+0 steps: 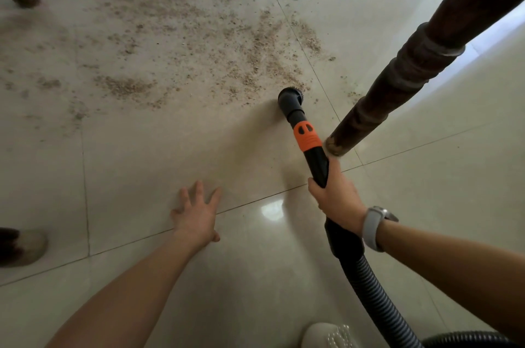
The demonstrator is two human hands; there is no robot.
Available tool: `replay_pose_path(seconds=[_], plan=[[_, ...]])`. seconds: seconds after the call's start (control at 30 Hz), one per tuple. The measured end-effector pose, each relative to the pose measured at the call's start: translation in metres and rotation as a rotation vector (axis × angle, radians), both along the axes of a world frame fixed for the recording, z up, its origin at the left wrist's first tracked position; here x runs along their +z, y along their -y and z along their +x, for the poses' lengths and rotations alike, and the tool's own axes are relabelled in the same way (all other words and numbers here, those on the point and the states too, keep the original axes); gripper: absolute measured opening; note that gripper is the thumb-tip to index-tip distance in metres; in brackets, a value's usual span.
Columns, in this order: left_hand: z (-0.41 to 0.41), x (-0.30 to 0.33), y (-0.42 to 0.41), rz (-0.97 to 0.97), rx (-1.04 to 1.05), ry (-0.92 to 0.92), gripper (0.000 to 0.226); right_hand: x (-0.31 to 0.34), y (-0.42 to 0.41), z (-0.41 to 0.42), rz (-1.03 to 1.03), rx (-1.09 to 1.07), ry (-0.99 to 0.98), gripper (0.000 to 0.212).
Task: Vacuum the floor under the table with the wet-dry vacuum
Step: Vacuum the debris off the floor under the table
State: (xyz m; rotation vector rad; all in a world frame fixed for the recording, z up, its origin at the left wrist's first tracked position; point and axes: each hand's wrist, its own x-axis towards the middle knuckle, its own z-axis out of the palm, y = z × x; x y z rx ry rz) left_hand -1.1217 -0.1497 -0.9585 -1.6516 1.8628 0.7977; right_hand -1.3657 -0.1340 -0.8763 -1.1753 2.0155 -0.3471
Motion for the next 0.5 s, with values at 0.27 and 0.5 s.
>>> replay_pose_path(seconds=[0.27,0.5], plan=[[0.000,0.000,0.000,0.007,-0.003,0.001,0.102,0.011,0.003,0.002,0.075,0.064,0.355,0.030],[0.002,0.002,0.001,0.012,-0.025,0.007,0.101,0.013,0.007,-0.014,-0.028,-0.075,0.388,0.025]])
